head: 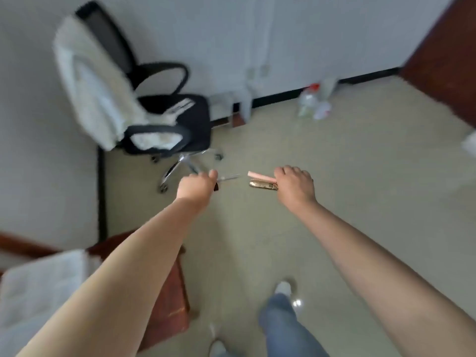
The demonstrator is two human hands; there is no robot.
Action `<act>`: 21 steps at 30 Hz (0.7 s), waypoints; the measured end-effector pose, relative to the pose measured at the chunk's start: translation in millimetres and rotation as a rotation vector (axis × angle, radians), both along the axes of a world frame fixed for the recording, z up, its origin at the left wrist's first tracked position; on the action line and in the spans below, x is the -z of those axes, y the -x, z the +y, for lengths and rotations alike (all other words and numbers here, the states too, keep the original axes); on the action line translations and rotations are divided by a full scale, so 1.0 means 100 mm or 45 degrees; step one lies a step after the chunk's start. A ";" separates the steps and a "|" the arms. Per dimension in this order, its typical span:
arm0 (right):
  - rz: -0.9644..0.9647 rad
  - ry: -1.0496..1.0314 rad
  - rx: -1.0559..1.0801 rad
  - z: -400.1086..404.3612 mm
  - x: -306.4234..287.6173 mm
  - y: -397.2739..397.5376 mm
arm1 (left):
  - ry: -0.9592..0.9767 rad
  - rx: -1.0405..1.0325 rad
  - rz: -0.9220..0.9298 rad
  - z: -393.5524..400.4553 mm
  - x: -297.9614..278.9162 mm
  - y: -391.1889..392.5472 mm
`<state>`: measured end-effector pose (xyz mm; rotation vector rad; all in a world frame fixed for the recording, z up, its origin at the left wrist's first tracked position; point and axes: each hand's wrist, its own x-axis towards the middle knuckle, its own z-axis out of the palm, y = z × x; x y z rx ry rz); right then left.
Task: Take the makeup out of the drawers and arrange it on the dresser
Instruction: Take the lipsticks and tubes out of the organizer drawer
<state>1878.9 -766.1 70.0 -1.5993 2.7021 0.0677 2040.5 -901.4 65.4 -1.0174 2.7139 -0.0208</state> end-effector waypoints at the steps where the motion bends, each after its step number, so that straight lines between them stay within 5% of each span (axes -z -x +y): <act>1: 0.020 0.013 0.061 0.17 -0.08 0.19 | 0.034 0.103 -0.009 0.11 -0.13 0.28; 9: 0.212 0.069 0.693 2.25 -0.79 2.39 | 0.282 0.858 0.193 1.67 -0.94 3.35; 21: 0.324 0.116 1.144 4.38 -1.50 4.88 | 0.403 1.320 0.482 3.60 -1.59 6.66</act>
